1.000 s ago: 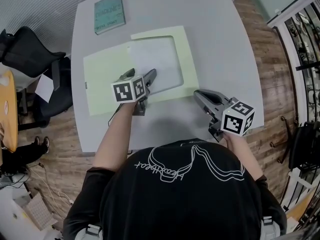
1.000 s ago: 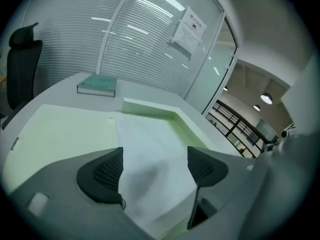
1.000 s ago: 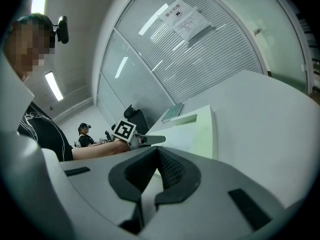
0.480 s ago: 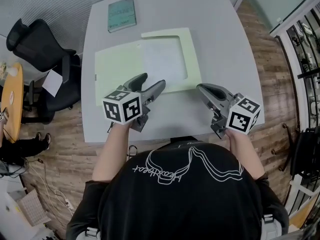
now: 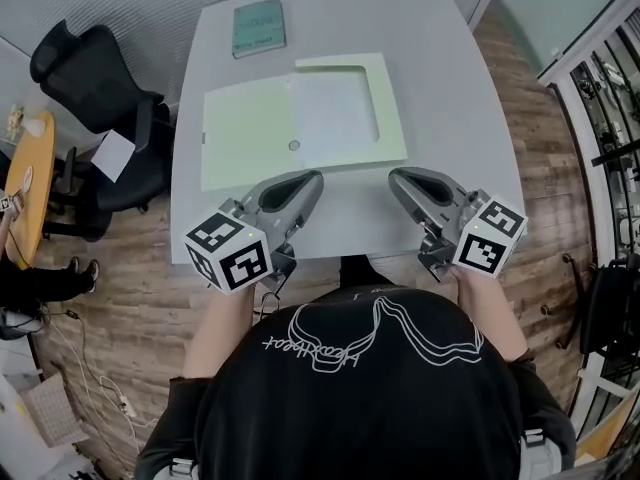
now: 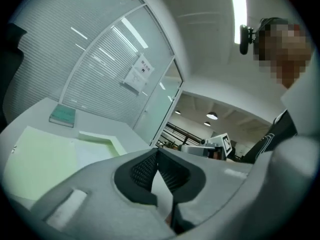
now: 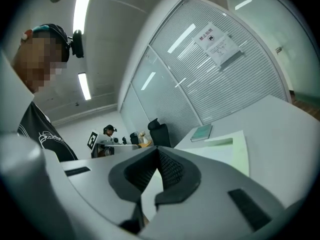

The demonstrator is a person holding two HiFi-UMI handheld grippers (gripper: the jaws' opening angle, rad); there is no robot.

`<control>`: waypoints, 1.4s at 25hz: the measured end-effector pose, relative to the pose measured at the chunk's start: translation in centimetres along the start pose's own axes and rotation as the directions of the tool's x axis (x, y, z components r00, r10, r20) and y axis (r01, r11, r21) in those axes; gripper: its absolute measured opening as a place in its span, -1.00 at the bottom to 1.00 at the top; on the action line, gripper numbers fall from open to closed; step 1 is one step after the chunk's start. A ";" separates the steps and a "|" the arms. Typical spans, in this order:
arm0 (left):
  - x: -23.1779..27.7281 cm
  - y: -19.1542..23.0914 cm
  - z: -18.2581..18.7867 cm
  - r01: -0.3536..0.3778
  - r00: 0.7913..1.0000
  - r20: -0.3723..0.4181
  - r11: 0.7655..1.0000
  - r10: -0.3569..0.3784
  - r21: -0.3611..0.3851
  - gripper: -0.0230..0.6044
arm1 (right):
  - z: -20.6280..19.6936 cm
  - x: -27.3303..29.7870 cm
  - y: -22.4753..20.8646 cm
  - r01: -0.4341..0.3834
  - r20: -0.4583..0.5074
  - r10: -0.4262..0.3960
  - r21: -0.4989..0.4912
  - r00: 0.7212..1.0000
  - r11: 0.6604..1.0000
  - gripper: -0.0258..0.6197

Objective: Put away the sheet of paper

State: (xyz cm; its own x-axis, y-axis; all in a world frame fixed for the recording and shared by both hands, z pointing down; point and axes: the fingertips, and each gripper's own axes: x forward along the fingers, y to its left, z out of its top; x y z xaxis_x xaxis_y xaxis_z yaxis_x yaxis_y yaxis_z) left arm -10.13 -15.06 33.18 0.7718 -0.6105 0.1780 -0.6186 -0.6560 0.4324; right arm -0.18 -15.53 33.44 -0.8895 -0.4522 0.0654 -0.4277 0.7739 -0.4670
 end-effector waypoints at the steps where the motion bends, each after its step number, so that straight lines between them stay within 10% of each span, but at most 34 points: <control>1: -0.5 -0.8 0.2 0.024 1.000 0.012 1.000 -0.024 0.010 -0.89 | -0.1 -0.2 0.8 -0.010 0.003 0.010 -0.006 1.000 1.000 -0.89; 15: -3.6 -6.6 -0.7 0.072 0.997 0.008 0.978 -0.075 0.194 -0.90 | -1.7 -1.1 7.6 -0.084 -0.033 0.080 -0.149 0.996 0.985 -0.90; 35: -5.9 -7.5 -1.2 0.033 0.999 0.016 0.980 -0.037 0.197 -0.90 | -2.6 -1.3 9.6 -0.089 -0.066 0.078 -0.182 0.995 0.979 -0.90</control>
State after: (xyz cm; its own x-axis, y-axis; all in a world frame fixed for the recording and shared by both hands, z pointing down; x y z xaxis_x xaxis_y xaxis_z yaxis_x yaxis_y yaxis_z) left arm -9.85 -5.99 29.97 0.7915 -0.5931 0.1475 -0.6098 -0.7502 0.2557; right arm -3.52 -6.33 31.14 -0.9288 -0.3602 0.0872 -0.3692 0.8787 -0.3026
